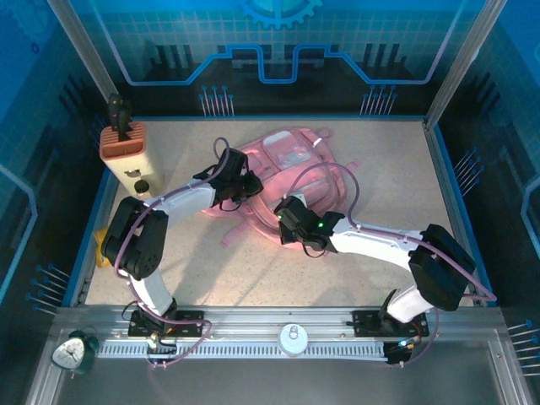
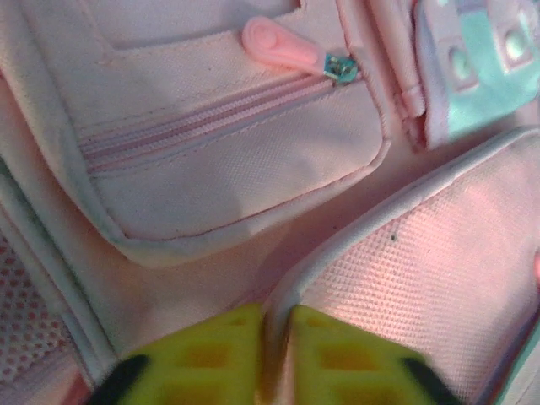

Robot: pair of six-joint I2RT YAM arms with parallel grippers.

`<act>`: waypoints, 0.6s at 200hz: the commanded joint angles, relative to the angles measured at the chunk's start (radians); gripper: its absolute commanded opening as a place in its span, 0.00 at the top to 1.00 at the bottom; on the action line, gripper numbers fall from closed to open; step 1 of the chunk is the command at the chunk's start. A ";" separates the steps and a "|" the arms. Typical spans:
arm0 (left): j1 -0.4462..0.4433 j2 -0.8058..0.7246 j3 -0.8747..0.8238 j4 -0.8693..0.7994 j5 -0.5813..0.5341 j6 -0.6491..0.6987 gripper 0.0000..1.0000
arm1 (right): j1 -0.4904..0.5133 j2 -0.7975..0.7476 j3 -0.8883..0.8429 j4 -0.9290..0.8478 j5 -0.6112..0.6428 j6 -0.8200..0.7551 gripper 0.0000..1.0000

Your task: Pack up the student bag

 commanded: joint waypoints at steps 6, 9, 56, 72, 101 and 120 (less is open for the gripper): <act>0.023 -0.113 -0.098 0.074 0.014 -0.072 0.61 | 0.024 -0.001 0.006 -0.064 -0.026 0.010 1.00; 0.019 -0.124 -0.118 0.085 0.019 -0.089 0.60 | 0.024 -0.002 0.003 -0.065 -0.025 0.010 1.00; -0.116 -0.215 -0.334 0.263 0.011 -0.363 0.45 | 0.020 0.012 -0.014 -0.064 -0.052 0.025 1.00; -0.172 -0.200 -0.345 0.309 -0.018 -0.425 0.45 | 0.020 0.017 -0.013 -0.057 -0.054 0.028 1.00; -0.215 -0.140 -0.320 0.367 -0.045 -0.455 0.47 | 0.023 0.024 -0.007 -0.053 -0.048 0.018 1.00; -0.220 -0.111 -0.288 0.358 -0.059 -0.436 0.58 | 0.024 0.013 -0.015 -0.053 -0.036 0.010 1.00</act>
